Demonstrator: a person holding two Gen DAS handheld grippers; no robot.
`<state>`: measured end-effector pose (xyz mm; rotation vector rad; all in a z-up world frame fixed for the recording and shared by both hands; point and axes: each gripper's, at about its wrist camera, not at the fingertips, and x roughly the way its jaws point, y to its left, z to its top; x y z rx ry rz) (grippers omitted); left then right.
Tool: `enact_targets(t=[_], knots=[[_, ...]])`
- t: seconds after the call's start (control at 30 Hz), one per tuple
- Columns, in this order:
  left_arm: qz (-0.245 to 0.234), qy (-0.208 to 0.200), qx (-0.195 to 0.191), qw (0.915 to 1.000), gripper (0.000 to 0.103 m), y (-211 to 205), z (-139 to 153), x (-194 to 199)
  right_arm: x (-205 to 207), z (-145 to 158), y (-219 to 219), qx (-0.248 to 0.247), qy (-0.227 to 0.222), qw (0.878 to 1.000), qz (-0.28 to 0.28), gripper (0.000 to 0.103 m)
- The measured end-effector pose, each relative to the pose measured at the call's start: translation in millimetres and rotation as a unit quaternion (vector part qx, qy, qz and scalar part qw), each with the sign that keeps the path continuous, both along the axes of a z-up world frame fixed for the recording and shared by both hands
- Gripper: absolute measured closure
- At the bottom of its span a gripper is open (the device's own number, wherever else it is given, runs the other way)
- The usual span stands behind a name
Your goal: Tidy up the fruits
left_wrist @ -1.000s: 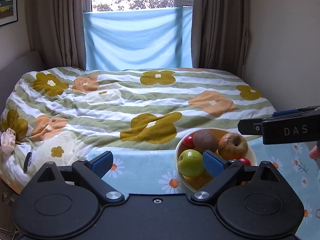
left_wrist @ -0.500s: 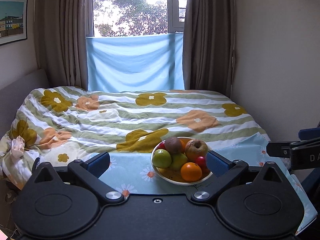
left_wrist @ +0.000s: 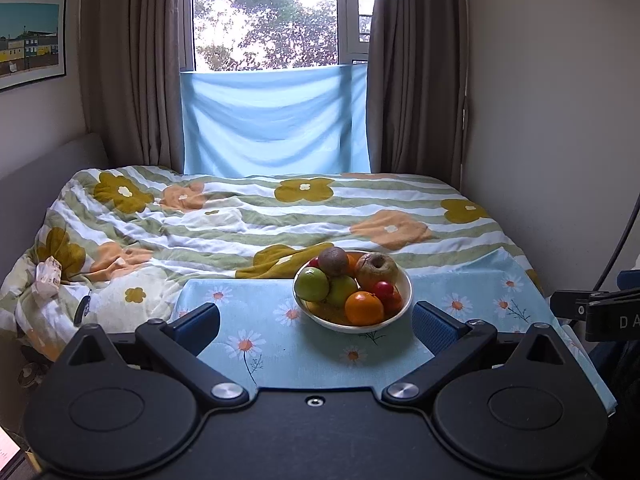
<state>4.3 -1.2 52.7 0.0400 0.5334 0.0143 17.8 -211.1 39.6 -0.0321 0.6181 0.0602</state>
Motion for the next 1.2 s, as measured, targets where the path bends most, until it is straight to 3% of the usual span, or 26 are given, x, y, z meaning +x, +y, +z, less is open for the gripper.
enact_targets(t=[1.2], knots=[[-0.003,0.009,-0.001,1.0000,0.000,-0.4,-5.3,-2.5,-0.5,-3.7,-1.4,0.002,0.015,1.000,-0.012,0.000]])
